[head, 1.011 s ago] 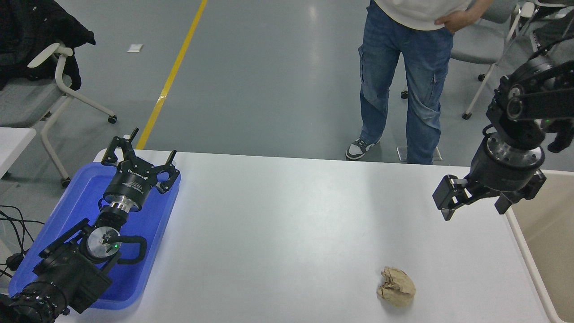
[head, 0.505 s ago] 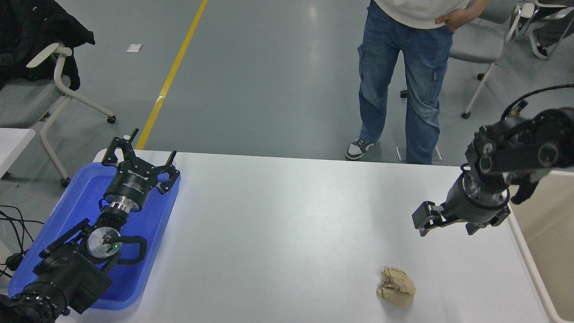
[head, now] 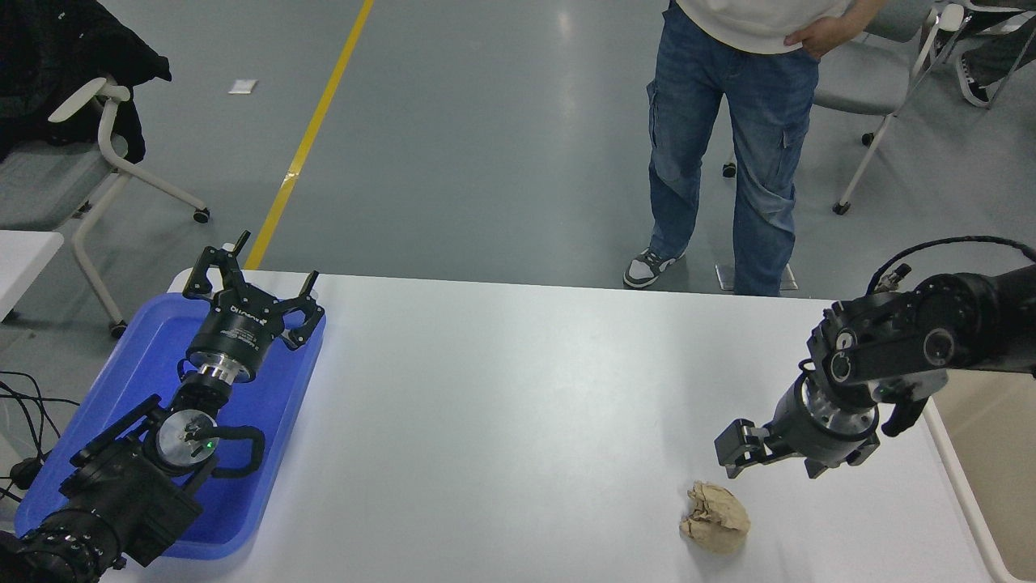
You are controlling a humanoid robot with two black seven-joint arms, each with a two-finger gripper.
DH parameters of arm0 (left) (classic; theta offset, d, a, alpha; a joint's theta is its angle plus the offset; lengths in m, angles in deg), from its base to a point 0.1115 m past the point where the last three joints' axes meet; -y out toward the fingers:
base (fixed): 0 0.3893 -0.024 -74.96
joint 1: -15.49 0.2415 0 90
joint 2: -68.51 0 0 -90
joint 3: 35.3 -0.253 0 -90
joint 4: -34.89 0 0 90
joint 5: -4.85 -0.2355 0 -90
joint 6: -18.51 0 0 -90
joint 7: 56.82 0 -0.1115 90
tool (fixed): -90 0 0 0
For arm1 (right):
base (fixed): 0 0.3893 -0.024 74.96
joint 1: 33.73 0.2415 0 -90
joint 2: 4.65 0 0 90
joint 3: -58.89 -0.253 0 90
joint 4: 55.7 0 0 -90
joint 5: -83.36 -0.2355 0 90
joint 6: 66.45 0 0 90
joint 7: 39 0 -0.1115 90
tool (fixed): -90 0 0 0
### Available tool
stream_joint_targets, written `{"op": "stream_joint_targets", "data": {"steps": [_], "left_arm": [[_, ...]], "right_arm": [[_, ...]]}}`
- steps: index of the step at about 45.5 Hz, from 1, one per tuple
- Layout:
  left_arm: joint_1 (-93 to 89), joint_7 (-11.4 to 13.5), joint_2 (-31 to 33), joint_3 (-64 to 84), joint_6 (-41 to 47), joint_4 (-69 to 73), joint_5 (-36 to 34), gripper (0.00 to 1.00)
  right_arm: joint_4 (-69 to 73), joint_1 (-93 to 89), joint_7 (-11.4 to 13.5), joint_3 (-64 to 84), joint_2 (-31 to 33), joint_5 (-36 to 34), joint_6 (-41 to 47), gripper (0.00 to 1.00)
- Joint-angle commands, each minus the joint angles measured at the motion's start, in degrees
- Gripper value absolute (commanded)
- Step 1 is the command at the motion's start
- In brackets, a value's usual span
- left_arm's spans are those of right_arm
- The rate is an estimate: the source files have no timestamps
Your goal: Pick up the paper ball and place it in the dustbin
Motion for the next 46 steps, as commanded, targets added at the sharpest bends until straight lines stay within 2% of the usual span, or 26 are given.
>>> {"op": "stream_joint_targets", "data": {"steps": [1,16,28,46], "left_arm": [[0.0,0.0,0.0,0.0,0.0,0.0,0.0,1.00],[0.0,0.0,0.0,0.0,0.0,0.0,0.0,1.00],[0.0,0.0,0.0,0.0,0.0,0.0,0.0,1.00],[-0.1,0.0,0.0,0.0,0.0,0.0,0.0,1.00]], "right_arm": [[-1.2,-4.8,0.2,-3.6,-1.7,3.4,-2.7,1.00],[-1.6,-6.7,0.2,-4.3,-4.3,4.0,-9.1,0.98],[-4.2,-9.7,0.2,-4.3,-7.6,7.6,-13.3,0.95],[-6.2,-11.7,0.9,-2.0,-8.3,12.8,-13.7,0.94]]}}
